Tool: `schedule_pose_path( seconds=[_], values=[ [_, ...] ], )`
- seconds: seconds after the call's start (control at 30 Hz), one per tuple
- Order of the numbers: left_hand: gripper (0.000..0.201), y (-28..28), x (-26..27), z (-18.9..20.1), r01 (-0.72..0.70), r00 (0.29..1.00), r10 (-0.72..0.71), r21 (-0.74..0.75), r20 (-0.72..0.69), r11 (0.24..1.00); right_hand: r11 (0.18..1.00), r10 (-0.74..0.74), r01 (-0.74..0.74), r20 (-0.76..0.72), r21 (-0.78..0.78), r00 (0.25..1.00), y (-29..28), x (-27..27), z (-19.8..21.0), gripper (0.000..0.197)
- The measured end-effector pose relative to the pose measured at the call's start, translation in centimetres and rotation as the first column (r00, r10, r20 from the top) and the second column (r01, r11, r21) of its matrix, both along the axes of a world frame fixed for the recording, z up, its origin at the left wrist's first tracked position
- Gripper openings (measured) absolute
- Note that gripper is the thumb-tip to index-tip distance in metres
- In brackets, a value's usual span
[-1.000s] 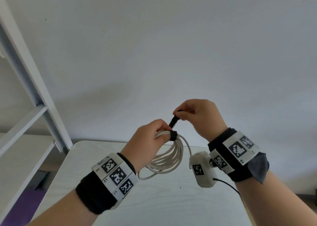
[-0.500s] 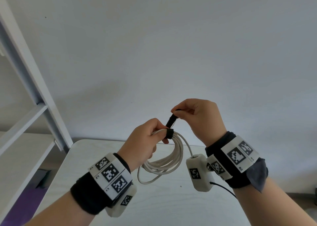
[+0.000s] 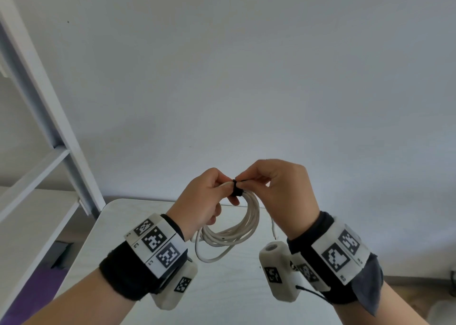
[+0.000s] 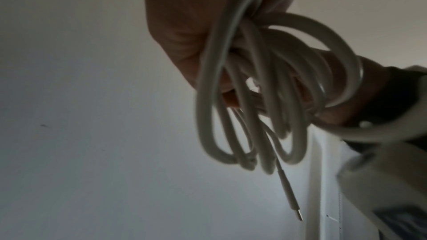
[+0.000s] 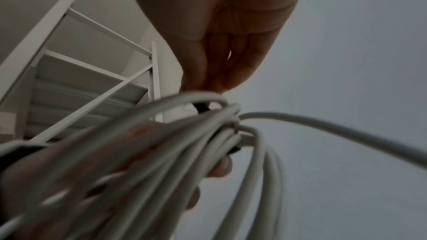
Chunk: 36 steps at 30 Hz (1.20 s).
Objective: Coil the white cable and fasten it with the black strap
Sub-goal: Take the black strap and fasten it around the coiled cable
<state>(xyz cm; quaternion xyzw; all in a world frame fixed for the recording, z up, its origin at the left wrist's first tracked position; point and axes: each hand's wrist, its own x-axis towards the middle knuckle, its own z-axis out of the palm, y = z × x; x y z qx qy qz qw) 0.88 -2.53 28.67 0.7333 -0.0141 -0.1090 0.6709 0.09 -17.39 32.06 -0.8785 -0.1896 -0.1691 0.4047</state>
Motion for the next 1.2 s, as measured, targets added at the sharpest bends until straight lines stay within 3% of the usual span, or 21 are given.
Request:
schedule_pose_path(
  seconds=[0.17, 0.33, 0.47, 0.63, 0.93, 1.2],
  values=[
    [0.01, -0.3, 0.3, 0.3, -0.028, 0.999, 0.027, 0.004, 0.025, 1.0, 1.0, -0.016, 0.014, 0.121, 0.016, 0.993, -0.1, -1.0, -2.4, 0.006],
    [0.011, -0.8, 0.5, 0.3, -0.024, 0.996, 0.02, 0.041, 0.087, 0.999, 0.983, -0.055, 0.103, 0.292, -0.15, 0.955, -0.4, -0.7, -4.3, 0.008],
    [0.011, -1.0, 0.5, 0.5, -0.012, 0.993, 0.006, 0.045, 0.116, 0.999, 0.977, -0.1, 0.161, 0.374, -0.136, 0.922, -0.1, -0.4, -4.8, 0.012],
    [0.014, -1.1, 0.5, 0.2, 0.004, 0.993, -0.011, 0.062, 0.117, 0.998, 0.963, -0.181, 0.238, 0.352, -0.126, 0.918, -0.3, -0.2, -4.9, 0.004],
    [0.012, -0.6, 0.7, 0.1, 0.007, 0.989, -0.018, 0.078, 0.146, 0.997, 0.971, -0.147, 0.194, 0.291, -0.142, 0.946, -0.2, -0.8, -4.9, 0.018],
    [0.011, -0.7, 0.7, -0.2, 0.021, 0.98, -0.05, 0.15, 0.195, 0.989, 0.976, -0.147, 0.179, 0.232, -0.123, 0.962, 0.1, -0.2, -4.9, 0.015]
  ],
)
